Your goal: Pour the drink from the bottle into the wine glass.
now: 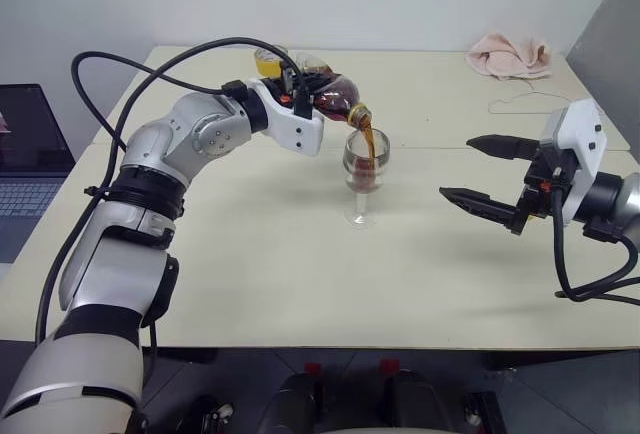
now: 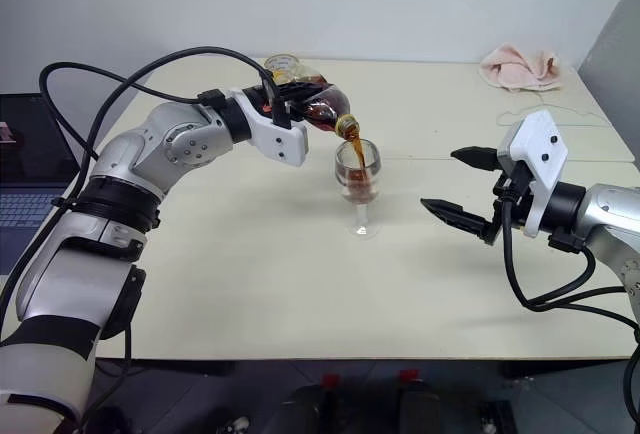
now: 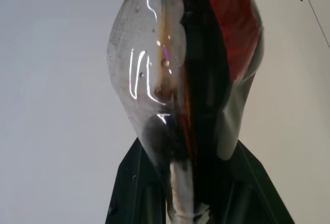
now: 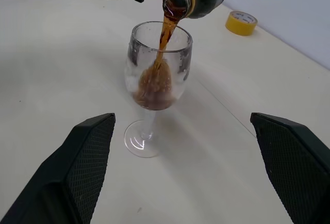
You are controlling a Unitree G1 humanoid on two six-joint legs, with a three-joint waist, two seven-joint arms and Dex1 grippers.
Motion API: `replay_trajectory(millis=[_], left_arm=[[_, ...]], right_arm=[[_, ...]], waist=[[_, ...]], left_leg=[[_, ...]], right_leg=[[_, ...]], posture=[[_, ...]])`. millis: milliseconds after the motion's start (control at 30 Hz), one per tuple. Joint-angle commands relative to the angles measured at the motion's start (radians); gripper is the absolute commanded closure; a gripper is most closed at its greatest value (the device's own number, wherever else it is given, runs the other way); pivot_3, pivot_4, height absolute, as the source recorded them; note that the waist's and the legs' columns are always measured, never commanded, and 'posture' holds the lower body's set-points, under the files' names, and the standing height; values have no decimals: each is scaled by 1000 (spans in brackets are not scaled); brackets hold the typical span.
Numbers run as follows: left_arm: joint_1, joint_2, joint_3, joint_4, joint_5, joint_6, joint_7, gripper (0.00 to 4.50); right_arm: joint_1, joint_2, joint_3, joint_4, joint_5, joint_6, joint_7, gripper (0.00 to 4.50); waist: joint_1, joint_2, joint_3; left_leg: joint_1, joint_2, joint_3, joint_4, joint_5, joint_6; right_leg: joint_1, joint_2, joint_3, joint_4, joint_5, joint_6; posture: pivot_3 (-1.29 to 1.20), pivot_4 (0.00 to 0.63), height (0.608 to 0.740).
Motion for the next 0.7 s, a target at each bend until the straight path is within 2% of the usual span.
replay_trajectory(millis=[33, 367, 700], left_arm=[[-50, 15, 12, -7, -11, -9, 19, 3855], [-43, 16, 19, 1, -33, -6, -4, 3855], [4, -18, 55, -18, -161, 47, -74, 3855]], right_arm=[[0, 1, -26, -27, -3, -22, -3, 0], [2, 0, -28, -28, -2, -23, -1, 0], [1, -4, -26, -26, -5, -22, 3, 0]], waist=[[0, 0, 0], [0, 0, 0], [-1, 0, 0]], left_leg=[[0, 0, 0, 0, 0, 0], [0, 0, 0, 0, 0, 0], [0, 0, 0, 0, 0, 0]], right_leg=[[0, 0, 0, 0, 0, 0], [0, 0, 0, 0, 0, 0], [0, 0, 0, 0, 0, 0]], posture=[[0, 150, 740], [0, 150, 740], [0, 150, 740]])
